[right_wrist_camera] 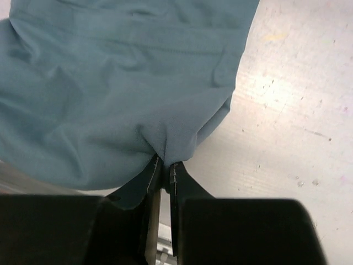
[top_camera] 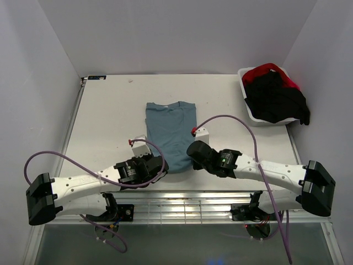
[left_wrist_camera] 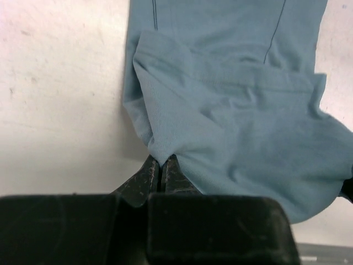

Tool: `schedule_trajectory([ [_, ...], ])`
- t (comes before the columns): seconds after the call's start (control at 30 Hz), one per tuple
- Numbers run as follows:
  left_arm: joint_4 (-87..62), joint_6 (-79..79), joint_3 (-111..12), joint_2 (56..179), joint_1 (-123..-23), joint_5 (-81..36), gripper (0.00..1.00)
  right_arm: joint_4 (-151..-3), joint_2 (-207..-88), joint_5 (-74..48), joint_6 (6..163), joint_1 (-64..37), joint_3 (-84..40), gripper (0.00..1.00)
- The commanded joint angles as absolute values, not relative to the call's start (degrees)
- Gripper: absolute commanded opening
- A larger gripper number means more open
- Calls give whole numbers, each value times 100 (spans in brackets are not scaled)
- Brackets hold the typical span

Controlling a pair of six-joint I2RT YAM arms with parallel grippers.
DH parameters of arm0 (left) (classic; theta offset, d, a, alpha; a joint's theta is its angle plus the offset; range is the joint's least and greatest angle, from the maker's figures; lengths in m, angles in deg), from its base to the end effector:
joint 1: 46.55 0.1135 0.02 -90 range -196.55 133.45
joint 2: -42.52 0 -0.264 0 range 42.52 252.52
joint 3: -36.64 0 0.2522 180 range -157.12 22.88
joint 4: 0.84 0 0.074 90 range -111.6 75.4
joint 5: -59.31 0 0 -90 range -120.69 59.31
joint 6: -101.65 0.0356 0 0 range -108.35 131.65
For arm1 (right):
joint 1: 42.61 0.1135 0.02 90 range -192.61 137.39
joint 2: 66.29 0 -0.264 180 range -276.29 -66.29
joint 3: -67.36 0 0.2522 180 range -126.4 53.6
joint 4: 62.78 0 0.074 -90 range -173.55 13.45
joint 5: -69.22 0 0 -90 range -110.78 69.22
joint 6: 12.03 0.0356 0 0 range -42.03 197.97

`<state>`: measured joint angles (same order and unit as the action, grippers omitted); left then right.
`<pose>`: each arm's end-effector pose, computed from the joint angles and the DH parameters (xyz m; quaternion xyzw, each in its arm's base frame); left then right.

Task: Fold and stack the t-shirts
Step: Grab one side of the 2/3 rectangular tshirt with both arms, then fold the long partially folded tshirt into a neat square

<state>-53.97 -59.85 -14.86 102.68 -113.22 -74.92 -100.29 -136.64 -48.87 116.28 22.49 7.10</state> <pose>0.0961 -0.1600 0.2168 -0.1295 0.8938 -0.0806 0.4217 0.1207 0.2202 0.2401 -0.1242 0.9002 0.1351 0.3950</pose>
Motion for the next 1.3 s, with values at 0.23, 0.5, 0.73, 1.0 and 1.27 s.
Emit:
schedule_trajectory([
  [0.23,-5424,-5639,-2010,10720,-11256,-9212,0,-9773,-14565,-6155,10883,1998,-501,8],
  [0.5,-3730,-4092,-2089,10932,-10686,-9248,0,-9448,-15057,-6121,10311,1461,-1248,8],
  [0.73,-2093,-2720,-1939,11124,-9859,-8563,0,-9114,-15532,-5840,9811,943,-1732,8],
  [1.0,-1241,-2175,-2133,11783,-9086,-7939,0,-8885,-16296,-5453,9423,512,-2207,8],
  [1.27,-819,-1946,-2317,12407,-8681,-7482,0,-8692,-16850,-5181,9239,213,-2462,8],
])
